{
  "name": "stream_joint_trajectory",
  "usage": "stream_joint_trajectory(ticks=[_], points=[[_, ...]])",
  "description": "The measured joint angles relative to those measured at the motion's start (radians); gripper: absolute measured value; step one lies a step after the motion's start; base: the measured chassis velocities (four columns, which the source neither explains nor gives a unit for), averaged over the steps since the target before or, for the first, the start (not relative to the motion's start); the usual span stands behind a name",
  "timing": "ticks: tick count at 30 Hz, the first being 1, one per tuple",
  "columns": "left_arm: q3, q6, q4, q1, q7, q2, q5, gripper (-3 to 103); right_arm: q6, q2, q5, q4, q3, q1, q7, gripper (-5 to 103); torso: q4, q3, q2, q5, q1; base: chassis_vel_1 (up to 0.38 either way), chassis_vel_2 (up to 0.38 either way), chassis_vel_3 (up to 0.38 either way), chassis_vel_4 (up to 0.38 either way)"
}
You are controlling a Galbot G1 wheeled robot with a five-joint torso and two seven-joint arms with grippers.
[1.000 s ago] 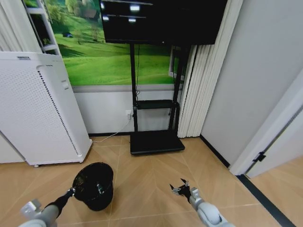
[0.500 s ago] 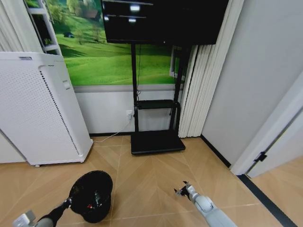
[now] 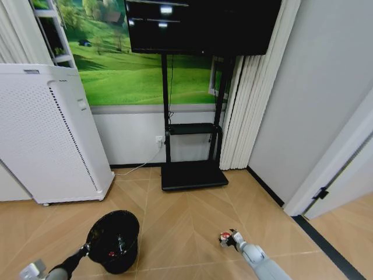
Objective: Pick up the trash bin and place the garbage on the floor into it.
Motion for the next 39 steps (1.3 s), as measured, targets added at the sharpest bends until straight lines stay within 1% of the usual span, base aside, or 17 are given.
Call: stream_joint_trajectory(ticks=[2, 5, 6, 9, 13, 14, 16, 17, 19, 21, 22, 23, 25, 31, 32, 35, 39], points=[[0.001, -0.001, 0.0, -0.001, 0.0, 0.001, 0.0, 7, 0.008, 0.008, -0.004, -0.011, 0.0, 0.004, 0.0, 95, 0.0, 0.0, 0.0, 0.0, 0.0, 0.0, 0.0, 0.0, 0.0], [0.004, -0.004, 0.001, -0.003, 0.001, 0.0, 0.0, 7, 0.02, 0.022, -0.015, -0.031, 0.0, 0.009, 0.008, 80, 0.0001, 0.0, 0.0, 0.0002, 0.0, 0.0, 0.0, 0.0, 0.0], [0.004, -0.004, 0.001, -0.003, 0.001, 0.0, 0.0, 7, 0.02, 0.022, -0.015, -0.031, 0.0, 0.009, 0.008, 80, 0.0001, 0.0, 0.0, 0.0002, 0.0, 0.0, 0.0, 0.0, 0.0], [0.006, -0.007, 0.005, -0.005, 0.004, -0.005, 0.002, 7, 0.02, 0.016, -0.015, -0.029, 0.004, 0.004, 0.013, 63, 0.0, 0.0, 0.0, 0.0, 0.0, 0.0, 0.0, 0.0, 0.0], [0.007, -0.008, 0.006, -0.005, 0.005, -0.006, 0.003, 7, 0.02, 0.013, -0.014, -0.026, 0.007, 0.0, 0.014, 63, 0.0, 0.0, 0.0, 0.0, 0.0, 0.0, 0.0, 0.0, 0.0], [0.008, -0.009, 0.007, -0.005, 0.005, -0.007, 0.003, 7, 0.02, 0.013, -0.014, -0.026, 0.007, -0.001, 0.015, 52, 0.0, 0.0, 0.0, -0.0001, 0.0, 0.0, 0.0, 0.0, 0.0], [0.009, -0.009, 0.007, -0.005, 0.005, -0.007, 0.003, 7, 0.019, 0.011, -0.013, -0.025, 0.009, -0.002, 0.015, 47, 0.0, 0.0, 0.0, -0.0001, 0.0, 0.0, 0.0, 0.0, 0.0], [0.01, -0.01, 0.008, -0.006, 0.006, -0.008, 0.004, 7, 0.019, 0.009, -0.011, -0.022, 0.011, -0.005, 0.017, 33, -0.0001, 0.0, 0.0, 0.0, 0.0, 0.0, 0.0, 0.0, 0.0], [0.012, -0.012, 0.008, -0.006, 0.006, -0.008, 0.005, 7, 0.019, 0.008, -0.009, -0.021, 0.013, -0.008, 0.019, 35, 0.0, 0.0, 0.0, 0.0002, 0.0, 0.0, 0.0, 0.0, 0.0], [0.017, -0.015, 0.009, -0.011, 0.006, -0.007, 0.006, 7, 0.019, 0.006, 0.004, -0.011, 0.02, -0.014, 0.028, 45, -0.0001, 0.0, 0.0, 0.0002, 0.0, 0.0, 0.0, 0.0, 0.0], [0.019, -0.017, 0.011, -0.013, 0.006, -0.005, 0.006, 7, 0.02, 0.003, 0.016, 0.003, 0.026, -0.02, 0.032, 45, -0.0001, 0.0, 0.0, 0.0003, 0.0, 0.0, 0.0, 0.0, 0.0], [0.02, -0.018, 0.013, -0.015, 0.006, -0.001, 0.006, 7, 0.055, -0.007, 0.046, 0.02, 0.03, -0.028, 0.032, 56, 0.0, 0.0, 0.0, 0.0002, 0.0, 0.0, 0.0, 0.0, 0.0], [0.021, -0.018, 0.013, -0.016, 0.006, 0.001, 0.005, 7, 0.074, -0.016, 0.062, 0.029, 0.034, -0.033, 0.023, 56, 0.0, 0.0, 0.0, 0.0004, 0.0, 0.0, 0.0, 0.0, 0.0], [0.025, -0.023, 0.019, -0.019, 0.006, -0.001, 0.005, 7, 0.068, -0.068, 0.082, 0.028, 0.05, -0.05, -0.017, 84, -0.0002, 0.0, 0.0, 0.0001, 0.0, 0.0, 0.0, 0.0, 0.0], [0.025, -0.023, 0.019, -0.019, 0.006, -0.001, 0.005, 7, 0.068, -0.068, 0.082, 0.028, 0.05, -0.05, -0.017, 84, -0.0002, 0.0, 0.0, 0.0001, 0.0, 0.0, 0.0, 0.0, 0.0], [0.022, -0.026, 0.02, -0.019, 0.007, 0.001, 0.003, 7, 0.055, -0.064, 0.076, 0.013, 0.053, -0.055, -0.019, 97, -0.0001, 0.0, 0.0, 0.0001, 0.0, 0.0, 0.0, 0.0, 0.0], [0.021, -0.028, 0.021, -0.019, 0.007, 0.004, 0.002, 7, 0.052, -0.04, 0.062, -0.009, 0.05, -0.051, -0.016, 100, -0.0001, 0.0, 0.0, 0.0003, 0.0, 0.0, 0.0, 0.0, 0.0]])
